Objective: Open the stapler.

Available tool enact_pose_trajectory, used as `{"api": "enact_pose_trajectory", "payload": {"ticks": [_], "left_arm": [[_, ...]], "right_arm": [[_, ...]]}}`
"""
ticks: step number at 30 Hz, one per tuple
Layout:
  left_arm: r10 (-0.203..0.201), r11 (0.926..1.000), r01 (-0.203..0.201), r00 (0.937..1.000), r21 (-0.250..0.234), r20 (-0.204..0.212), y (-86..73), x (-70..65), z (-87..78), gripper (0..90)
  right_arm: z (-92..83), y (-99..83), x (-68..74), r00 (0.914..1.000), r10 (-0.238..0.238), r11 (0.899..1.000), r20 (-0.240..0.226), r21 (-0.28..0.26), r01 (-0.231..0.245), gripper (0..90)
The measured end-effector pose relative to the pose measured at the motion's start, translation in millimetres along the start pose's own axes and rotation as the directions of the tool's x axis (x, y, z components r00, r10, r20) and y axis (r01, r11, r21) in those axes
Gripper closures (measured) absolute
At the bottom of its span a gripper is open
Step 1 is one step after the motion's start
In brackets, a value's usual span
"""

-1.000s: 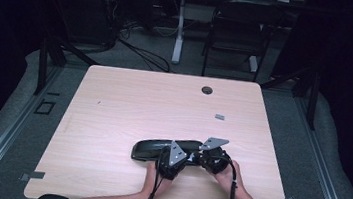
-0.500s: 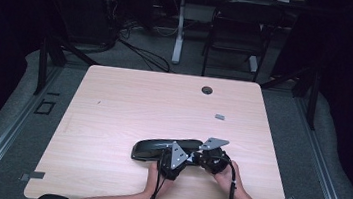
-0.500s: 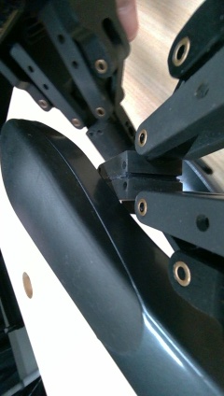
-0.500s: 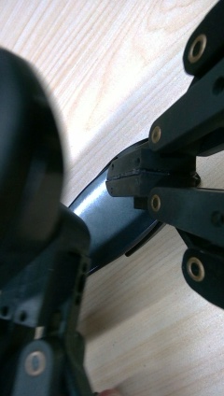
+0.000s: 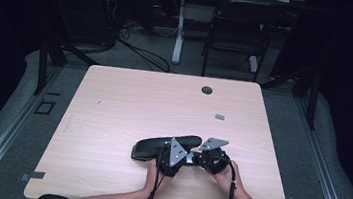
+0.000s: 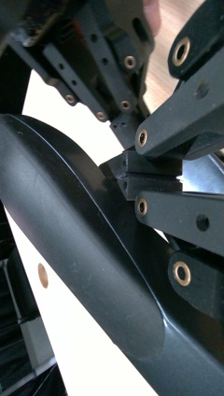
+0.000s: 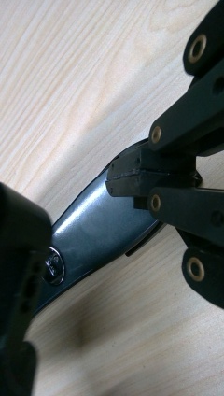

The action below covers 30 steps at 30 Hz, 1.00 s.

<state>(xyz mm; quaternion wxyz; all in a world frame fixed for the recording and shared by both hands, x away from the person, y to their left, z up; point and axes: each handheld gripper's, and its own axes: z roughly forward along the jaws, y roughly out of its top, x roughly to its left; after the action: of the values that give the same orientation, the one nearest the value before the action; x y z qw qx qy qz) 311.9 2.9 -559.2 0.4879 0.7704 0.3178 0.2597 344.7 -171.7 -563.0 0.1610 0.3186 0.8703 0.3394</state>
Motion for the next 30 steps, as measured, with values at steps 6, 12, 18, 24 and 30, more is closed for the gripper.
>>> {"api": "enact_pose_trajectory", "payload": {"ticks": [6, 12, 18, 24, 30], "left_arm": [[-0.006, 0.9999, 0.006, 0.9999, -0.014, 0.009, 6.1, 2.2, -4.4, 90.0], [-0.01, 0.9997, 0.01, 0.9999, -0.021, 0.003, 7.8, 2.9, -6.3, 90.0], [-0.028, 0.9987, 0.028, 0.9996, -0.043, 0.003, 11.9, 5.0, -10.2, 90.0], [-0.044, 0.9975, 0.044, 0.999, -0.055, 0.004, 16.3, 8.7, -15.2, 90.0], [-0.062, 0.9944, 0.062, 0.9981, -0.086, 0.007, 25.5, 12.4, -22.7, 90.0]], "right_arm": [[0.2, 0.2, 1.8, 1.0, -0.001, 1.0, 0.006, 0.001, 0.001, 90.0], [0.6, 0.0, 2.1, 1.0, 0.002, 1.0, 0.004, -0.006, -0.002, 90.0], [0.0, 0.3, 1.9, 1.0, -0.004, 1.0, 0.007, 0.003, 0.004, 90.0], [0.0, 0.4, 2.3, 1.0, 0.0, 1.0, 0.003, 0.002, 0.0, 90.0], [-0.5, 0.6, 2.2, 1.0, -0.005, 1.0, 0.006, 0.008, 0.005, 90.0]]}}
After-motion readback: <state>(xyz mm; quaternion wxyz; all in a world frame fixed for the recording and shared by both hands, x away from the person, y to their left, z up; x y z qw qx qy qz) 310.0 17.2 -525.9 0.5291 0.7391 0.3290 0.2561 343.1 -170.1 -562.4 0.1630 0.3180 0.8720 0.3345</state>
